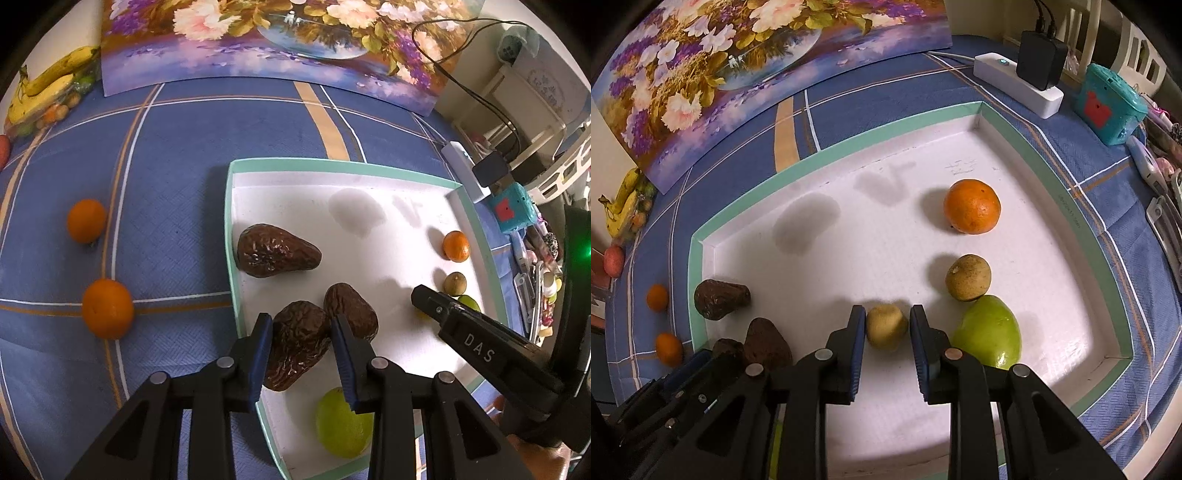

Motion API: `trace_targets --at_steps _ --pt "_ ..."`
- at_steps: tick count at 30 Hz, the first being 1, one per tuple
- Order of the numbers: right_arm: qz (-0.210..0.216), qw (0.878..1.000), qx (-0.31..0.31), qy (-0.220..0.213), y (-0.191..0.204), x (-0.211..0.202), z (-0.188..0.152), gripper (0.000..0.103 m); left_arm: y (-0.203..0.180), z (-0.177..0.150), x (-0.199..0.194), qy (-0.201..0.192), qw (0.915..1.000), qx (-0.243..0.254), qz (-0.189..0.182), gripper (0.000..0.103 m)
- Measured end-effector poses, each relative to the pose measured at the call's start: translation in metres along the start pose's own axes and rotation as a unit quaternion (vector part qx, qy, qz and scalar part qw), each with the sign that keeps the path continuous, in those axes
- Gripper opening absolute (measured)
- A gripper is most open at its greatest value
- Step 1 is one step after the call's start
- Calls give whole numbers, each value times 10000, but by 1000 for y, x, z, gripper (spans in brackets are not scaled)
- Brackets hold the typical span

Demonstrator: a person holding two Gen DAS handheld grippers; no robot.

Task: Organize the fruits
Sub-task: 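Carry the date in left tool while right tool carries the small fruit over tray, then open left tool to drop the date while right tool releases the small fruit, then move both open tools back from the tray toward the remaining oranges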

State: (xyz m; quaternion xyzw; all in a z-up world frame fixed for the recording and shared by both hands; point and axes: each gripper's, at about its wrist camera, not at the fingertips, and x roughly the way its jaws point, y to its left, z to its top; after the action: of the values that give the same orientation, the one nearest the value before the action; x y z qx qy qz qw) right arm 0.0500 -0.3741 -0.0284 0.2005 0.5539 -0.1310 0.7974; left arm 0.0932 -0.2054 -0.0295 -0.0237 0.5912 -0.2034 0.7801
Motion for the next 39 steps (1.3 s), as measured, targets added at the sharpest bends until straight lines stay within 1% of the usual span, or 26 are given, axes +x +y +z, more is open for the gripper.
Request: trace_targets --at_steps 3,4,5,7,11,14,18,21,25,28,30,32,33,35,36,38,39 --pt "13 10000 7 -50 0 -6 1 25 -2 0 0 14 10000 49 -3 37" --pt "23 10000 5 -74 0 -9 1 25 -3 0 -1 18 10000 74 6 39" --pt "26 9999 37 -111 0 -13 1 25 -4 0 -1 16 10000 97 11 43" --pt "55 9997 38 -217 0 -22 3 25 -7 0 -4 1 9999 149 -1 48" --pt "100 9991 30 -403 2 -37 6 25 -10 0 -14 -118 9996 244 32 48" --pt "129 9986 27 -517 3 -46 6 25 -7 1 -23 -205 9996 189 29 48" --pt "191 9979 53 -623 3 -54 6 25 7 5 -35 -353 9994 -36 22 48" --pt "198 9980 39 -594 5 -53 5 25 29 10 -47 -522 9980 -347 36 50" --pt "262 9989 -2 -401 9 -43 2 25 59 14 -60 -698 9946 -761 123 51" --pt "253 9989 -72 -388 14 -41 0 26 83 15 -73 -858 9903 -1062 260 56" --pt "262 9987 -153 -410 19 -41 -1 31 92 13 -78 -919 9885 -1156 335 61" --pt "296 9983 -273 -421 25 -41 -2 38 104 11 -82 -952 9858 -1297 472 79" --pt "300 9981 -313 -430 27 -41 -3 40 109 10 -84 -971 9843 -1373 545 83" --pt "295 9977 -394 -475 33 -43 -4 57 118 8 -86 -999 9825 -1443 619 88" --pt "300 9973 -439 -502 35 -44 -4 61 121 7 -86 -1000 9821 -1459 653 90" --pt "313 9965 -529 -563 41 -47 -5 67 125 6 -87 -1017 9807 -1483 768 97" --pt "307 9961 -575 -599 44 -48 -6 69 128 6 -88 -1039 9799 -1492 828 99"
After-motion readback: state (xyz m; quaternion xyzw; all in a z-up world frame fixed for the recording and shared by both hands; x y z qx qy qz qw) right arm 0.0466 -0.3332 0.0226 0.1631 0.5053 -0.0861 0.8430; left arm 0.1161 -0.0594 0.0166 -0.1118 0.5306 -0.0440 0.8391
